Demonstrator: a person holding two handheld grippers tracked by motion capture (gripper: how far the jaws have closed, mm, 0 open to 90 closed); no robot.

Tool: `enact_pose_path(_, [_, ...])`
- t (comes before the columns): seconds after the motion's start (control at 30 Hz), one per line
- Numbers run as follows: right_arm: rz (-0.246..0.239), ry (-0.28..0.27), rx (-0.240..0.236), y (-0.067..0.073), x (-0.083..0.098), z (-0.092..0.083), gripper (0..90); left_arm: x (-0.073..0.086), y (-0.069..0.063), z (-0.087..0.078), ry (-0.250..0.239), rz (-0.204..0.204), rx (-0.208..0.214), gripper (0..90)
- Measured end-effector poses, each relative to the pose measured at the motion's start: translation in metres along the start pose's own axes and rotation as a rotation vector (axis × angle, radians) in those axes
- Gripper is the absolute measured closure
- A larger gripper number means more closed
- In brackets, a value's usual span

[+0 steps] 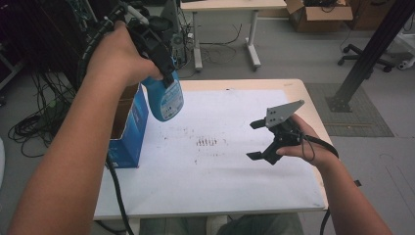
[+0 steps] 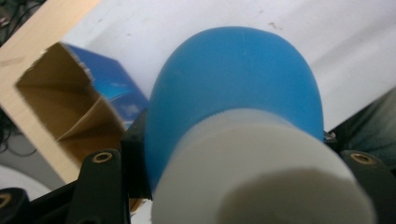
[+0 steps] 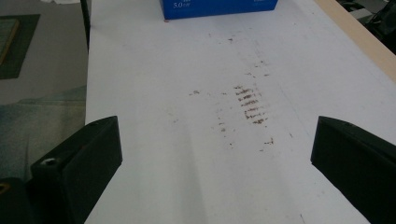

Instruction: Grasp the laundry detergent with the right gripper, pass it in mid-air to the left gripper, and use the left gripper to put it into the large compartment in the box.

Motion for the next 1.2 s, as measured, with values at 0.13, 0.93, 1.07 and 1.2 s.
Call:
enact_pose_path(0.13, [-0.01,0.018,0.003,-0.003,-0.002,-0.005,1.8,0.001,0.013,-0.008,0.001,-0.068,-0.035,38.6])
enact_pose_path(0.93, [-0.085,0.386,-0.042,-0.015,-0.001,-0.029,3.1,0.039,0.091,-0.03,0.037,-0.391,-0.083,38.6])
enact_pose_path(1.07, [-0.083,0.402,-0.051,-0.013,-0.002,-0.034,3.2,0.048,0.102,-0.027,0.046,-0.442,-0.08,38.6])
enact_pose_path(1.2, [-0.096,0.411,-0.048,-0.013,-0.002,-0.038,3.2,0.056,0.111,-0.024,0.043,-0.487,-0.064,38.5])
Point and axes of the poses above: each handheld gripper's, and its own axes: z roughly forward along the jaws, x roughly out of its underside, y roughly to its left, the point moved 5 cm from there along z, roughly forward along the jaws, and after that the axes turned 7 degrees about x, right-handed, at the moved point
